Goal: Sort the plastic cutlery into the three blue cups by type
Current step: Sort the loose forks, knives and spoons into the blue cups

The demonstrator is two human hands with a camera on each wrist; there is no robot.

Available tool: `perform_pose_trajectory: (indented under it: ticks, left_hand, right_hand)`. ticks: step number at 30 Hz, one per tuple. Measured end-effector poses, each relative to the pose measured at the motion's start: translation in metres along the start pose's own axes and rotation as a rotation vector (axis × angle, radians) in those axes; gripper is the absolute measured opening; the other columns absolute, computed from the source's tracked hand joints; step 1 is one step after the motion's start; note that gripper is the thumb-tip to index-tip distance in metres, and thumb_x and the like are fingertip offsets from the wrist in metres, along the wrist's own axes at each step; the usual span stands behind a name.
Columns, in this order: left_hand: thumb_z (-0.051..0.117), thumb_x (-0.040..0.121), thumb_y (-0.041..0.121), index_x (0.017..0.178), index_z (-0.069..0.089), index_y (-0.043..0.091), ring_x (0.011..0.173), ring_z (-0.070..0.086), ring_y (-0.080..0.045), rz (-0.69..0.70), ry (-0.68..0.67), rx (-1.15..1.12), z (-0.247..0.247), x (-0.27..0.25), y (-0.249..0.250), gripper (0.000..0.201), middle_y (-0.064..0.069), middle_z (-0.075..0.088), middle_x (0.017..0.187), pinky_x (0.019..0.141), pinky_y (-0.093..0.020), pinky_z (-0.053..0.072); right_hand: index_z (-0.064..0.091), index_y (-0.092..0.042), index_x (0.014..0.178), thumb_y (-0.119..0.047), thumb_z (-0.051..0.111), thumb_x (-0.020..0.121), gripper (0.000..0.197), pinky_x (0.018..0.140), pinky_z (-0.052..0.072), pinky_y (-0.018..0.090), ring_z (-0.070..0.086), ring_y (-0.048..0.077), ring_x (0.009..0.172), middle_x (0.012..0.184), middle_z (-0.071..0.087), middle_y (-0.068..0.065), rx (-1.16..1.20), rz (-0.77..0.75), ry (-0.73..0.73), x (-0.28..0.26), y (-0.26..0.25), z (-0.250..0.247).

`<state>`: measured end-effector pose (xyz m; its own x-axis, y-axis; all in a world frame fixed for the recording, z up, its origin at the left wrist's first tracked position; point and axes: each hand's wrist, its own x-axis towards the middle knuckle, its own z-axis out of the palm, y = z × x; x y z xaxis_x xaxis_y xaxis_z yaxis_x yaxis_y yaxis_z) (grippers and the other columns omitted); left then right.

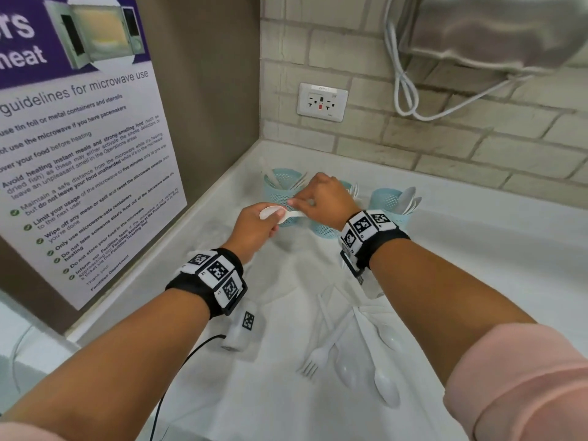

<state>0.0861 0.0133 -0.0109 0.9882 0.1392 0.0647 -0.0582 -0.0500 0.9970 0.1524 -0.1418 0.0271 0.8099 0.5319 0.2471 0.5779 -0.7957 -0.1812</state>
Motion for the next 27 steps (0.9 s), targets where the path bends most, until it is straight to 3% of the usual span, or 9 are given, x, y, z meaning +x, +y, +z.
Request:
perform_pose_trajectory:
  ticks: [3, 7, 10, 13, 16, 20, 22, 24, 27]
  left_hand:
    - [0.055, 0.094, 0.012, 0.099, 0.059, 0.005, 0.048, 0.053, 0.003, -0.003, -0.027, -0.006, 0.015, -0.002, 0.000, 0.010, 0.000, 0.056, 0.071, 0.052, -0.008, 0.045]
    - [0.048, 0.097, 0.014, 0.101, 0.052, 0.005, 0.059, 0.053, -0.007, -0.023, -0.069, 0.074, 0.039, -0.002, -0.001, 0.010, -0.003, 0.056, 0.076, 0.055, -0.014, 0.047]
    - [0.042, 0.099, 0.018, 0.104, 0.050, 0.007, 0.062, 0.052, -0.011, -0.053, -0.131, 0.084, 0.060, -0.004, 0.002, 0.015, -0.004, 0.056, 0.081, 0.058, -0.020, 0.045]
    - [0.040, 0.100, 0.023, 0.106, 0.050, 0.011, 0.064, 0.051, -0.010, -0.086, -0.190, 0.080, 0.078, -0.008, 0.008, 0.017, 0.001, 0.057, 0.083, 0.059, -0.020, 0.042]
    - [0.044, 0.098, 0.023, 0.104, 0.049, 0.013, 0.068, 0.051, -0.007, -0.125, -0.265, 0.136, 0.085, -0.010, 0.007, 0.012, 0.002, 0.057, 0.089, 0.061, -0.020, 0.041]
    - [0.049, 0.094, 0.014, 0.099, 0.052, 0.013, 0.071, 0.052, -0.007, -0.189, -0.348, 0.242, 0.086, -0.011, 0.000, 0.006, -0.003, 0.056, 0.098, 0.062, -0.021, 0.039]
    - [0.049, 0.095, 0.016, 0.099, 0.052, 0.013, 0.071, 0.052, -0.006, -0.210, -0.371, 0.279, 0.084, -0.012, -0.001, 0.005, -0.004, 0.057, 0.100, 0.062, -0.021, 0.040]
    - [0.048, 0.096, 0.017, 0.100, 0.053, 0.014, 0.073, 0.053, -0.006, -0.225, -0.383, 0.312, 0.081, -0.012, -0.002, 0.007, -0.003, 0.057, 0.100, 0.062, -0.020, 0.040]
    - [0.047, 0.096, 0.018, 0.100, 0.054, 0.014, 0.075, 0.054, -0.007, -0.233, -0.396, 0.359, 0.077, -0.011, -0.003, 0.009, -0.003, 0.058, 0.102, 0.062, -0.020, 0.041]
  right_hand:
    - [0.065, -0.012, 0.066, -0.042, 0.052, 0.093, 0.042, 0.065, 0.036, 0.026, 0.048, 0.013, 0.060, 0.055, 0.052, -0.002, 0.358, 0.112, -0.132, -0.018, 0.006, -0.002]
    - [0.069, -0.030, 0.081, -0.042, 0.057, 0.090, 0.019, 0.065, 0.041, 0.014, 0.057, -0.001, 0.067, 0.076, 0.070, -0.011, 0.574, 0.256, -0.415, -0.039, 0.021, -0.015]
    - [0.069, -0.027, 0.088, -0.035, 0.061, 0.089, 0.011, 0.064, 0.041, 0.013, 0.055, -0.003, 0.068, 0.082, 0.070, -0.010, 0.537, 0.302, -0.479, -0.052, 0.038, -0.024]
    - [0.066, -0.019, 0.087, -0.028, 0.062, 0.089, 0.010, 0.079, 0.045, 0.022, 0.063, 0.008, 0.088, 0.093, 0.073, -0.001, 0.687, 0.421, -0.288, -0.064, 0.060, -0.035]
    - [0.055, -0.013, 0.086, -0.013, 0.056, 0.092, 0.007, 0.073, 0.049, 0.024, 0.067, 0.009, 0.083, 0.090, 0.071, 0.001, 1.038, 0.571, 0.047, -0.071, 0.078, -0.049]
    - [0.051, -0.013, 0.086, 0.002, 0.049, 0.092, 0.016, 0.062, 0.052, 0.021, 0.064, 0.012, 0.072, 0.088, 0.066, 0.007, 1.252, 0.585, 0.447, -0.072, 0.093, -0.071]
    - [0.049, -0.012, 0.089, 0.002, 0.050, 0.090, 0.014, 0.059, 0.051, 0.020, 0.063, 0.011, 0.067, 0.082, 0.065, 0.006, 1.210, 0.586, 0.649, -0.069, 0.100, -0.076]
    - [0.051, -0.013, 0.090, -0.003, 0.055, 0.087, 0.012, 0.068, 0.052, 0.029, 0.063, 0.015, 0.071, 0.078, 0.066, 0.002, 1.106, 0.630, 0.807, -0.065, 0.108, -0.073]
    - [0.057, -0.016, 0.093, -0.014, 0.058, 0.085, 0.009, 0.075, 0.053, 0.033, 0.063, 0.022, 0.081, 0.082, 0.066, 0.003, 0.819, 0.738, 0.866, -0.064, 0.108, -0.065]
